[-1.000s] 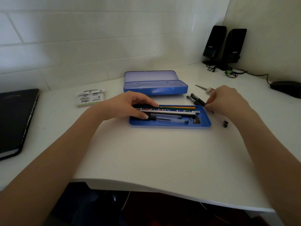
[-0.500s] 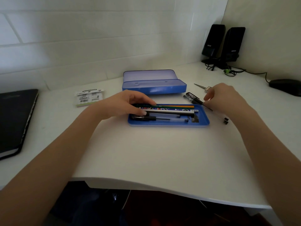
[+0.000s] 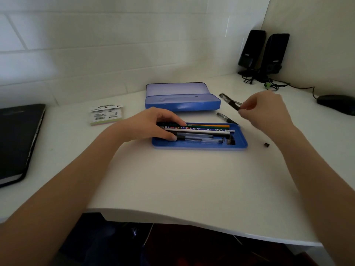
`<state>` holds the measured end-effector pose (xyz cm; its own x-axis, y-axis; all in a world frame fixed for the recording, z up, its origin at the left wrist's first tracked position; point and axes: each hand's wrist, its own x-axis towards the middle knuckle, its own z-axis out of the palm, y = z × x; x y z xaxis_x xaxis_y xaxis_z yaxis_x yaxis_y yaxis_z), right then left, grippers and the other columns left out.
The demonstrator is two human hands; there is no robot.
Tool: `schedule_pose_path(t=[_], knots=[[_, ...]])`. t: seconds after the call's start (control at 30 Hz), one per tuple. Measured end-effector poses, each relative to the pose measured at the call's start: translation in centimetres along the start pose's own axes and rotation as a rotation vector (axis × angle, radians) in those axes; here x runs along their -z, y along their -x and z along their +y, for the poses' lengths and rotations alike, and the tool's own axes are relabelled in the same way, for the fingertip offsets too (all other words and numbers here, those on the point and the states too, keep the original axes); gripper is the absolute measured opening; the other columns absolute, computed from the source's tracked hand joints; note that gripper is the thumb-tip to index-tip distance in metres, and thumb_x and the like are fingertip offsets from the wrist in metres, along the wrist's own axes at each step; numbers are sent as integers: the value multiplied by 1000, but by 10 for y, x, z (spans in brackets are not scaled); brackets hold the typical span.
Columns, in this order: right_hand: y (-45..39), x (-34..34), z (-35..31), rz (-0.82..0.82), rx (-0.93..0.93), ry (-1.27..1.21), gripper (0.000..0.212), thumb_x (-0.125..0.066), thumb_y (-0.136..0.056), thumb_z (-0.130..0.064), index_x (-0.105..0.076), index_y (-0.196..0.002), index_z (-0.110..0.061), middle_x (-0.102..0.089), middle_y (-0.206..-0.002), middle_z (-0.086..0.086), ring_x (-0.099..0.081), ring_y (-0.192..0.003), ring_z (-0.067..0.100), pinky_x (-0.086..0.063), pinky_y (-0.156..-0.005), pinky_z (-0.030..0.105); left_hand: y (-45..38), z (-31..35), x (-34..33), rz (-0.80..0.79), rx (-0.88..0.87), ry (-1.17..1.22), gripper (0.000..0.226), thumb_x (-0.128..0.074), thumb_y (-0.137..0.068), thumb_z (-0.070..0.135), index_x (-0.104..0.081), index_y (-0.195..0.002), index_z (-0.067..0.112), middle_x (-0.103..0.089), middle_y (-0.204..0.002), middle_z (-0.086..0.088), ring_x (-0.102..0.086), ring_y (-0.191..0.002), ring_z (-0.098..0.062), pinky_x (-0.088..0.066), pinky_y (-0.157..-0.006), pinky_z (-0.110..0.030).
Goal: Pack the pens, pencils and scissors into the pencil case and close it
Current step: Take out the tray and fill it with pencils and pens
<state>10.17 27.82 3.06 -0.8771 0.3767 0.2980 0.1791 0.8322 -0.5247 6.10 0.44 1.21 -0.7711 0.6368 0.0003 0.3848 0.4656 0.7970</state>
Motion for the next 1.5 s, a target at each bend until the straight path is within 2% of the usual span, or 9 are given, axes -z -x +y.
schedule_pose_path(t=[0.17,0.33,0.47,0.77,0.87,0.97,1.13,1.23,1.5], knots=[[16,19,-22,-85,96,-295,10,-70,-79,-19,-75,-88,-17,-70,-78,-1,-61,-64,17,-52,-60,31,-1,0,0,4,-6,17,40,-77,-72,7,-67,-106,27,-66,-115,13,-59,-109,2,-43,-97,-14],[33,14,-35,-541,369,-139,6,-75,-76,-24,-76,-81,-27,-73,-72,-10,-64,-62,1,-48,-62,15,-3,-1,0,34,8,53,46,-78,-69,2,-66,-108,22,-67,-113,11,-60,-105,4,-43,-87,-4],[37,-2,-37,-653,493,-45,9,-74,-77,-21,-77,-85,-24,-73,-79,-6,-64,-70,5,-43,-63,6,-2,-2,1,17,5,83,44,-75,-70,-3,-65,-103,24,-66,-109,17,-61,-100,9,-44,-84,-4],[47,-23,-46,-518,555,-118,5,-77,-75,-18,-73,-78,-20,-58,-60,-14,-51,-53,-1,-38,-51,9,1,1,3,-27,11,101,37,-74,-76,10,-66,-108,26,-66,-116,10,-61,-106,-1,-47,-89,-11],[49,-30,-48,-450,559,-52,9,-77,-74,-28,-69,-75,-25,-57,-61,-13,-50,-54,4,-39,-54,20,1,1,3,-38,22,58,42,-77,-72,11,-65,-110,27,-65,-116,11,-60,-106,0,-45,-92,-10],[39,-22,-42,-371,478,-87,12,-76,-73,-35,-69,-75,-25,-64,-71,-9,-59,-67,10,-49,-66,32,1,0,3,-39,18,79,41,-75,-74,9,-65,-109,28,-66,-116,13,-59,-109,0,-45,-93,-11],[7,3,-9,-128,240,66,12,-72,-77,-35,-67,-83,-26,-62,-79,-5,-58,-75,15,-49,-71,34,0,-2,2,-44,-4,116,38,-71,-77,3,-66,-104,29,-65,-115,14,-59,-111,0,-44,-90,-8],[-4,2,6,-234,80,194,15,-75,-75,-36,-66,-81,-25,-63,-86,0,-59,-81,20,-53,-76,39,0,-2,2,-44,-7,106,38,-71,-78,3,-66,-105,29,-65,-117,13,-58,-111,0,-44,-92,-8],[-5,-8,4,-347,-40,56,13,-71,-81,-27,-70,-82,-14,-60,-76,-1,-46,-66,7,-36,-52,23,0,-1,2,-37,-1,113,38,-71,-78,3,-65,-107,26,-64,-118,14,-58,-110,2,-43,-87,-5]])
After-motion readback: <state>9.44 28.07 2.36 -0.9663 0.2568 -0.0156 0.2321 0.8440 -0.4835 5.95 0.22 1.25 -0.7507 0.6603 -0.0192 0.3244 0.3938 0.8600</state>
